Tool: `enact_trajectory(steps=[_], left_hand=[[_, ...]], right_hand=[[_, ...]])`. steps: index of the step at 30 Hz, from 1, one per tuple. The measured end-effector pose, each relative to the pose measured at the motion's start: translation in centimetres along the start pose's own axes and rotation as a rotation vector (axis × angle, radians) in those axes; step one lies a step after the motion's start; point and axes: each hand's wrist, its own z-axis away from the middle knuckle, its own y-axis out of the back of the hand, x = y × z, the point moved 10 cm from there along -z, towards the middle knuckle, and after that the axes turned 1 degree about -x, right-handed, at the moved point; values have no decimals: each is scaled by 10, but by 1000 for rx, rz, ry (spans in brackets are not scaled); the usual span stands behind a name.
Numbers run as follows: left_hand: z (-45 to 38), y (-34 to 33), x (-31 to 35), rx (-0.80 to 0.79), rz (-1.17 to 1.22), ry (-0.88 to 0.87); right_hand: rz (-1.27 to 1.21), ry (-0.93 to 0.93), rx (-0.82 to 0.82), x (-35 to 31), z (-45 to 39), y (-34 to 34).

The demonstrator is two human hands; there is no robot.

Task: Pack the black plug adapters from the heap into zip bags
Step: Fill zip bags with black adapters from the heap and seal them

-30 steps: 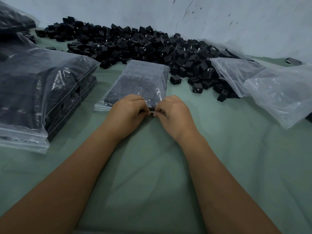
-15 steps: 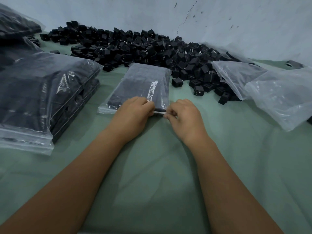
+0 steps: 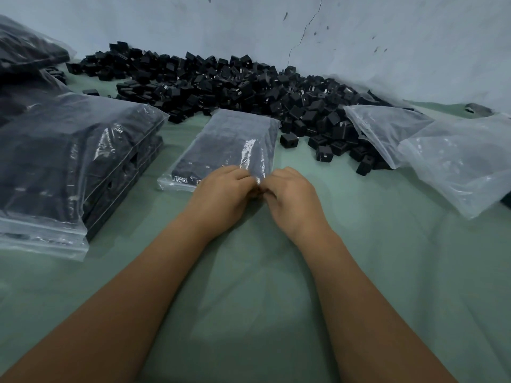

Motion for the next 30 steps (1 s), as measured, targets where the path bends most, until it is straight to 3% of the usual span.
enact_trajectory(steps=[5,10,20,26,30], left_hand=[[-1,6,3,41,-28,-13],[2,12,-7,107,-47,52],[1,17,-19,176,-25,111],[10,40,-32,341,-79,101],[9,35,-40,331,-26,193]], right_hand=[[-98,-41,82,9,1,5],[-115,-103,284,29,3,24],[-92,-131,384,29,-1,27],[-460,-503,591,82,17,38],[-671,-522,458,79,11,19]])
